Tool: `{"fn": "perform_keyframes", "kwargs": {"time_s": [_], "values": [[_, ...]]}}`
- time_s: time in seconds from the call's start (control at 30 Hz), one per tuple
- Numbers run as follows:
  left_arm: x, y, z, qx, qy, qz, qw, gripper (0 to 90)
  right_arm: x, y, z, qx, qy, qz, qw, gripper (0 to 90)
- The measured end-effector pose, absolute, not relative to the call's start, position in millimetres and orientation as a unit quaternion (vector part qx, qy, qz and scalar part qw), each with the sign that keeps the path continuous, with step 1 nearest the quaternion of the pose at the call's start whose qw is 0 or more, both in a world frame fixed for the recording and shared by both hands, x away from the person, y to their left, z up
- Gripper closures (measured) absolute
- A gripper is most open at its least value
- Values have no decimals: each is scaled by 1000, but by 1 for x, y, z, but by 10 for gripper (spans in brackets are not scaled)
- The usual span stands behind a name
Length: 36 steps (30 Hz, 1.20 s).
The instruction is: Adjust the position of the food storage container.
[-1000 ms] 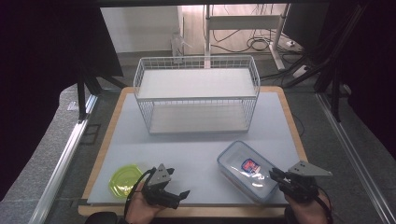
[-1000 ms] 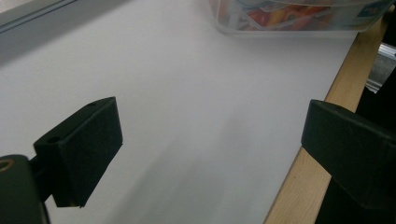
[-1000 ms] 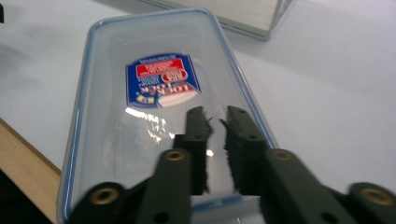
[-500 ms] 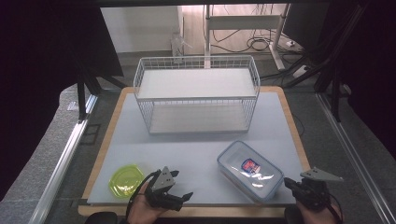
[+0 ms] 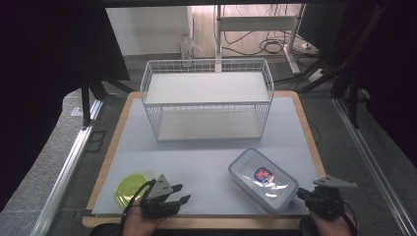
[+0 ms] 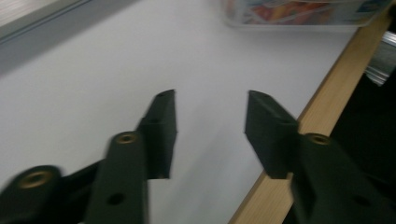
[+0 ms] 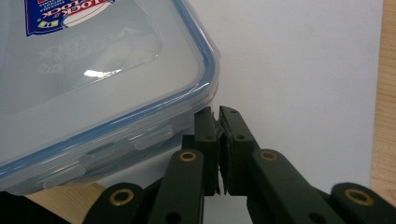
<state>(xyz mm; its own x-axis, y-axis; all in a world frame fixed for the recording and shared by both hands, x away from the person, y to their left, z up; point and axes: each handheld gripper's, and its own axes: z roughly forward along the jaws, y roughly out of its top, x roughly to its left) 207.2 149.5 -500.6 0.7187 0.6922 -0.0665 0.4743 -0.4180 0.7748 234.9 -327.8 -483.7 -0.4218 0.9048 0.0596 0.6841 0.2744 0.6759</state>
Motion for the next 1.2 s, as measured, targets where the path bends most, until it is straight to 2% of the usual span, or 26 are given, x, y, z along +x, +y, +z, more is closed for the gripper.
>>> {"fn": "perform_keyframes", "kwargs": {"time_s": [0.07, 0.1, 0.17, 0.3, 0.47, 0.73, 0.93, 1.1, 1.2], "values": [[205, 154, -499, 834, 356, 133, 400, 704, 235, -328, -484, 510, 780, 322, 170, 861], [202, 159, -498, 836, 363, 137, 388, 704, 235, -328, -484, 510, 779, 323, 169, 860], [198, 167, -497, 837, 378, 138, 371, 835, 235, -329, -484, 509, 780, 323, 168, 859], [188, 192, -500, 825, 425, 139, 344, 883, 236, -329, -483, 509, 780, 323, 167, 857], [190, 211, -503, 809, 460, 142, 336, 899, 236, -329, -483, 508, 781, 322, 167, 855], [195, 221, -501, 796, 467, 133, 362, 900, 236, -329, -483, 511, 780, 321, 166, 849], [199, 213, -506, 806, 458, 118, 357, 899, 237, -329, -483, 515, 779, 320, 160, 846], [200, 198, -508, 815, 440, 109, 360, 876, 233, -327, -484, 521, 789, 302, 123, 841], [200, 194, -508, 815, 435, 103, 369, 857, 229, -321, -486, 517, 794, 296, 120, 864]]}}
